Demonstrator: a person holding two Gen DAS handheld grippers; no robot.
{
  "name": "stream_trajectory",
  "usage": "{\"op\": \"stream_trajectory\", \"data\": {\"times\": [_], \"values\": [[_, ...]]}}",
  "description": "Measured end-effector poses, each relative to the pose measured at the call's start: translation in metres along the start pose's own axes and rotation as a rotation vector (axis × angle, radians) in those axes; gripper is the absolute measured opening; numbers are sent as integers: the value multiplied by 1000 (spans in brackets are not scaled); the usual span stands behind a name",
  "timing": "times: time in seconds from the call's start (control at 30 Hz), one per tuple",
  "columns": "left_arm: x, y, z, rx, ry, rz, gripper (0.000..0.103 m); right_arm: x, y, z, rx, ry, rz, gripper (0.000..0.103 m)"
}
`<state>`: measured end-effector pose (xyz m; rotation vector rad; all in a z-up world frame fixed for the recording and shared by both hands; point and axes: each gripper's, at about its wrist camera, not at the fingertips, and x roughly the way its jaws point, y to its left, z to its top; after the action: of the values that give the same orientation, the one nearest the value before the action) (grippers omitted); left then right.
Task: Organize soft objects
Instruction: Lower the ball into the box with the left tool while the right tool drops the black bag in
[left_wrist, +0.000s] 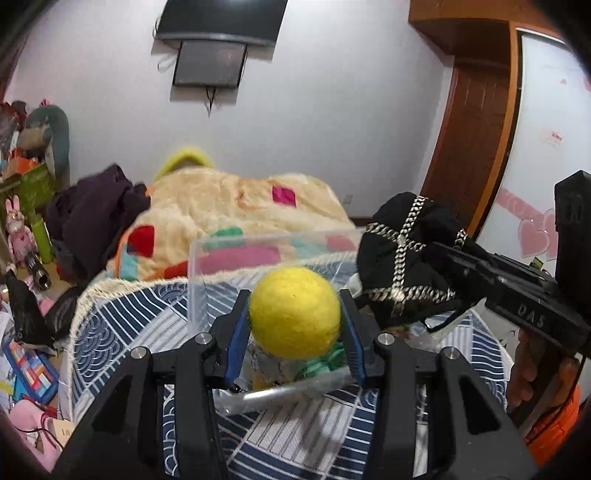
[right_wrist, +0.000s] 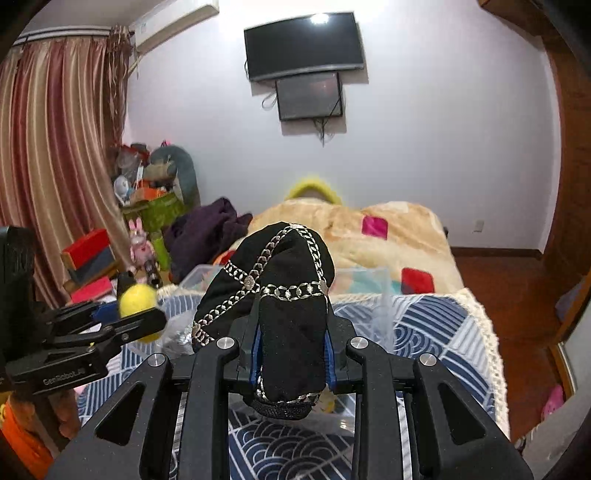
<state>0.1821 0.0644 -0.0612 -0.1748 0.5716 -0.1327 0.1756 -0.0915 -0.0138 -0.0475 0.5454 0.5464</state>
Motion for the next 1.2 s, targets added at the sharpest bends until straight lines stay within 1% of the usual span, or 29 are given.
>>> {"op": "stream_trajectory", "data": {"times": [0.03,0.1,0.23,0.27,0.33,0.37,0.4,0.43,0.5,0.53,0.6,0.67,0.83,0.93,1.03,1.07,1.2], "values": [[11,3,-1,-9,30,-7,45,5,0,-2,-7,16,-2,23],[24,5,-3,-18,61,-18,45,20,2,-8,-27,61,-19,23],[35,1,-7,-1,73,-17,45,32,5,-19,-58,107,-59,25],[38,0,-7,3,74,-15,45,32,6,-20,-66,111,-68,28],[40,-1,-9,9,80,-1,45,30,4,-21,-72,113,-83,29],[41,0,-9,8,86,4,46,29,2,-20,-66,115,-81,34],[41,0,-10,5,95,9,47,25,0,-20,-53,115,-80,39],[42,2,-10,1,99,11,50,25,-2,-18,-46,114,-79,43],[38,3,-12,-7,95,11,55,17,-7,-18,-24,104,-77,54],[36,4,-13,-8,93,12,58,15,-9,-18,-18,98,-75,56],[29,4,-15,-10,84,19,61,6,-12,-17,-7,82,-74,62],[21,3,-17,-9,75,21,62,0,-13,-16,-4,68,-78,66],[-4,1,-17,-12,39,25,63,-24,-14,-9,-4,13,-82,71],[-23,-2,-15,-15,3,23,63,-40,-13,-5,-9,-23,-73,72],[-47,-9,-12,-11,-46,24,63,-57,-9,-1,-18,-56,-57,75],[-53,-11,-10,-10,-58,21,64,-64,-7,-1,-24,-70,-50,77],[-87,-24,-6,13,-135,30,70,-84,2,0,-49,-115,-44,79]]}}
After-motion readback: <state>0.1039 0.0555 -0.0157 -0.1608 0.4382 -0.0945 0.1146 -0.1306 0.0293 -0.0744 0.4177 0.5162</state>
